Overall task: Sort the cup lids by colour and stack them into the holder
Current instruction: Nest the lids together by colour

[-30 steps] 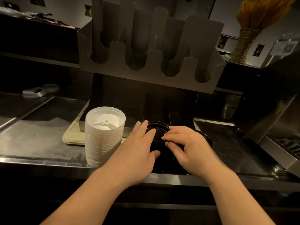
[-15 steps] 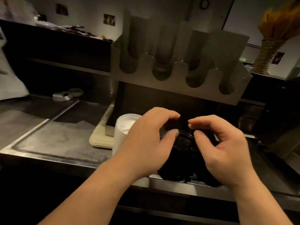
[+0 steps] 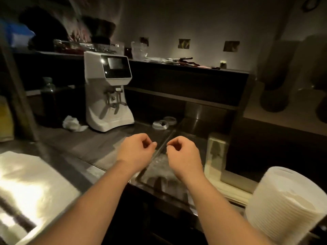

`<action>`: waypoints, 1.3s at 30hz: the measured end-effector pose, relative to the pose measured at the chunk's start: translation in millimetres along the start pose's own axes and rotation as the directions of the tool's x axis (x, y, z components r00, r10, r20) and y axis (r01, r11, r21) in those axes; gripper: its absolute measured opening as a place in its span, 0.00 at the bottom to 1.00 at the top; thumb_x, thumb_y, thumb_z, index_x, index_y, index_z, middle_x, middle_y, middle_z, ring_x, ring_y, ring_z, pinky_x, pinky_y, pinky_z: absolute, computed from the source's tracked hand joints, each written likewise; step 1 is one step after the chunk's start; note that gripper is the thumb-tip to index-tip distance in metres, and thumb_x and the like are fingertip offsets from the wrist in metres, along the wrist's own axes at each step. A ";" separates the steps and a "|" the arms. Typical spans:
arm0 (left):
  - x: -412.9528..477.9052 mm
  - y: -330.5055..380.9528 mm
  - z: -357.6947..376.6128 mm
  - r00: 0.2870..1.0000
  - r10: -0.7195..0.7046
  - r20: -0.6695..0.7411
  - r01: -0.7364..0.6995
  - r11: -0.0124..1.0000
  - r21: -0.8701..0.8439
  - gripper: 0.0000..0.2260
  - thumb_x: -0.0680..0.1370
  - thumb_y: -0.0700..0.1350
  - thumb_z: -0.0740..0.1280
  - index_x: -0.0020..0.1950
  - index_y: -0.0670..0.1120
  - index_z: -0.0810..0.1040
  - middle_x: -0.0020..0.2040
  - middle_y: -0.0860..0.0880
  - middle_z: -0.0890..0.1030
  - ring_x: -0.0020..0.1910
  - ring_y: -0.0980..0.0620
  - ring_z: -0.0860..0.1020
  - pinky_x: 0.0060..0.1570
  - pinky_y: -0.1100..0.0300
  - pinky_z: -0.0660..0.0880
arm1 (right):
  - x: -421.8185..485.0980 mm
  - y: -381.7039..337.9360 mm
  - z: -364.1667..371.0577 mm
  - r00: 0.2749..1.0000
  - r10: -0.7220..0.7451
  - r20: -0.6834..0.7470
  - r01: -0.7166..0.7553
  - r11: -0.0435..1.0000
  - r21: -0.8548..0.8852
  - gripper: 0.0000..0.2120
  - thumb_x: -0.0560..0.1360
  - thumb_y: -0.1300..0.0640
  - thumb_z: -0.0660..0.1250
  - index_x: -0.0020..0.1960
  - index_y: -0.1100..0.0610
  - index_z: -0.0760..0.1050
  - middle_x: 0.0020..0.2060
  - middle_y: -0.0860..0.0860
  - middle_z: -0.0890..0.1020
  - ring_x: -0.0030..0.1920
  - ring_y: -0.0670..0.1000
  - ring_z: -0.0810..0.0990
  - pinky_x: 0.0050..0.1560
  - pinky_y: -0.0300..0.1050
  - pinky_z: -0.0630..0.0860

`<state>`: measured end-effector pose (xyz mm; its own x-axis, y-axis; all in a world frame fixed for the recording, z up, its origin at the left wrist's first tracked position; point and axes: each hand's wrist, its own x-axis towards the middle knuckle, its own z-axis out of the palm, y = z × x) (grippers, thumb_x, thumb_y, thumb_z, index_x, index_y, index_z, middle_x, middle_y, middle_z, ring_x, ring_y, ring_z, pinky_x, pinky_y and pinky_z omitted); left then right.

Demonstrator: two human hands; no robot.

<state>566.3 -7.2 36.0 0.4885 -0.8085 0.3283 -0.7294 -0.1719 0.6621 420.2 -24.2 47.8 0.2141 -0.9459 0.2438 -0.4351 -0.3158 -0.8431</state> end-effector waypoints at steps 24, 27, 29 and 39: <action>71.9 -99.1 44.3 0.862 0.084 -0.500 -0.218 0.952 -0.215 0.11 0.75 0.46 0.69 0.33 0.48 0.75 0.24 0.53 0.70 0.25 0.53 0.70 0.26 0.58 0.67 | 359.2 74.8 118.2 0.884 0.250 0.396 0.093 0.736 -0.671 0.44 0.75 0.59 0.71 0.81 0.43 0.49 0.72 0.63 0.68 0.67 0.66 0.73 0.59 0.59 0.77; 72.9 -101.9 44.3 0.860 0.099 -0.501 -0.225 0.954 -0.197 0.12 0.75 0.46 0.69 0.32 0.48 0.74 0.24 0.53 0.69 0.25 0.53 0.70 0.26 0.57 0.67 | 365.0 73.7 116.2 0.859 0.244 0.450 0.189 0.666 -0.722 0.37 0.76 0.58 0.72 0.80 0.48 0.59 0.63 0.59 0.76 0.55 0.59 0.78 0.52 0.54 0.78; 73.5 -103.3 44.6 0.856 0.087 -0.510 -0.216 0.956 -0.200 0.12 0.75 0.46 0.69 0.32 0.48 0.74 0.24 0.52 0.69 0.25 0.53 0.70 0.26 0.55 0.68 | 364.9 75.8 116.8 0.861 0.215 0.460 0.205 0.682 -0.702 0.32 0.76 0.59 0.72 0.77 0.50 0.64 0.61 0.57 0.77 0.54 0.59 0.79 0.49 0.52 0.78; 74.2 -104.6 47.6 0.861 0.078 -0.502 -0.208 0.956 -0.209 0.12 0.75 0.48 0.68 0.32 0.49 0.74 0.25 0.53 0.70 0.26 0.53 0.71 0.27 0.55 0.69 | 331.5 60.0 118.6 0.911 0.129 0.392 0.216 0.662 -0.718 0.26 0.78 0.54 0.66 0.74 0.41 0.68 0.72 0.55 0.67 0.68 0.63 0.72 0.70 0.66 0.67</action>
<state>656.0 -76.0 -40.9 0.6046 -0.4272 0.6723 -0.6984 0.1215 0.7053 568.8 -347.9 21.2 0.4821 -0.8730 -0.0743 -0.8697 -0.4666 -0.1610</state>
